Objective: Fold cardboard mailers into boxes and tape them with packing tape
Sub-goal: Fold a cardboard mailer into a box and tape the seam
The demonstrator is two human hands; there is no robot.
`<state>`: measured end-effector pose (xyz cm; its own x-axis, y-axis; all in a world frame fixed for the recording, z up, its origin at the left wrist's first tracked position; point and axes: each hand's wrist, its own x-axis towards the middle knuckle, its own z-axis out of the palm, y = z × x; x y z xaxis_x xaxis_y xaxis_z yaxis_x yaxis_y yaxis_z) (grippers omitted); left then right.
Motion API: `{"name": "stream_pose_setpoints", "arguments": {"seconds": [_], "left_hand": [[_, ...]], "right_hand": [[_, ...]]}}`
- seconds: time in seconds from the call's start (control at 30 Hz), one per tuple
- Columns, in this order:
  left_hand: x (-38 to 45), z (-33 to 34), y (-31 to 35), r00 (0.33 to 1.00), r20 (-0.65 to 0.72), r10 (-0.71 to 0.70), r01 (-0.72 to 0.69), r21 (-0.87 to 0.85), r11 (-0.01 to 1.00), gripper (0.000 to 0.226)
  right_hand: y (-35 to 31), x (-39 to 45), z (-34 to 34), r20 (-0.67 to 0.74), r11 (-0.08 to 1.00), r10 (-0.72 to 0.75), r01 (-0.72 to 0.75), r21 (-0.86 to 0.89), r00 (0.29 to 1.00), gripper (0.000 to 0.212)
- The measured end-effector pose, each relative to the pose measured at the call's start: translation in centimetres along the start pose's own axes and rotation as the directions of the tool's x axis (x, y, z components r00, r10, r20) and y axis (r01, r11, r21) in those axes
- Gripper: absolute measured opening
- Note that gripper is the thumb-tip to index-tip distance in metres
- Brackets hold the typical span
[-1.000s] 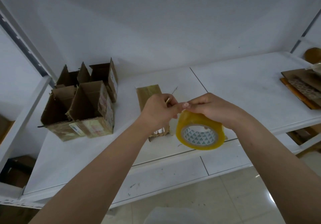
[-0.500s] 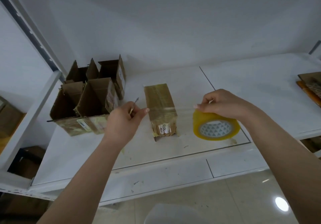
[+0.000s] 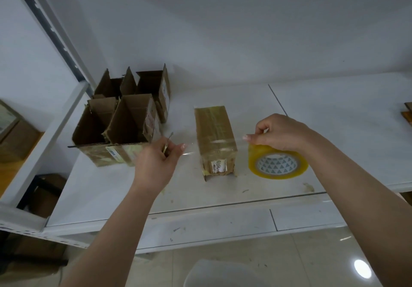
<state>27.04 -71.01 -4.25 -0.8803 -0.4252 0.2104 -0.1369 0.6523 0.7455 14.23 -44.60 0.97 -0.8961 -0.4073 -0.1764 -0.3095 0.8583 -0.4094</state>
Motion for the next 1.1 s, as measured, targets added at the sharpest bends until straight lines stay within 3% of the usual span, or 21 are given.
{"name": "stream_pose_setpoints", "arguments": {"seconds": [0.2, 0.47, 0.77, 0.97, 1.1], "left_hand": [[-0.5, 2.2, -1.2, 0.996, 0.073, -0.040, 0.041, -0.006, 0.999, 0.033], [-2.4, 6.3, -2.4, 0.965, 0.213, -0.150, 0.198, -0.221, 0.955, 0.032], [-3.8, 8.9, -3.1, 0.977, 0.154, -0.145, 0.164, -0.119, 0.979, 0.039], [-3.4, 9.5, -3.8, 0.936, 0.204, -0.288, 0.304, -0.053, 0.951, 0.046], [-2.2, 7.2, -3.2, 0.948, 0.105, -0.299, 0.307, -0.068, 0.949, 0.036]], "right_hand": [[0.9, 0.6, 2.0, 0.085, 0.999, 0.033, -0.036, 0.034, 0.996, 0.047], [1.7, 0.6, 4.4, 0.146, 0.998, 0.057, -0.059, 0.012, 0.988, 0.039], [1.1, 0.5, 5.6, 0.075, 0.997, 0.067, -0.063, -0.053, 0.995, 0.046], [1.0, 0.4, 5.5, 0.070, 0.997, 0.060, -0.056, -0.052, 0.996, 0.051], [1.0, 0.5, 5.6, 0.057, 0.997, 0.057, -0.053, -0.060, 0.997, 0.057]]}}
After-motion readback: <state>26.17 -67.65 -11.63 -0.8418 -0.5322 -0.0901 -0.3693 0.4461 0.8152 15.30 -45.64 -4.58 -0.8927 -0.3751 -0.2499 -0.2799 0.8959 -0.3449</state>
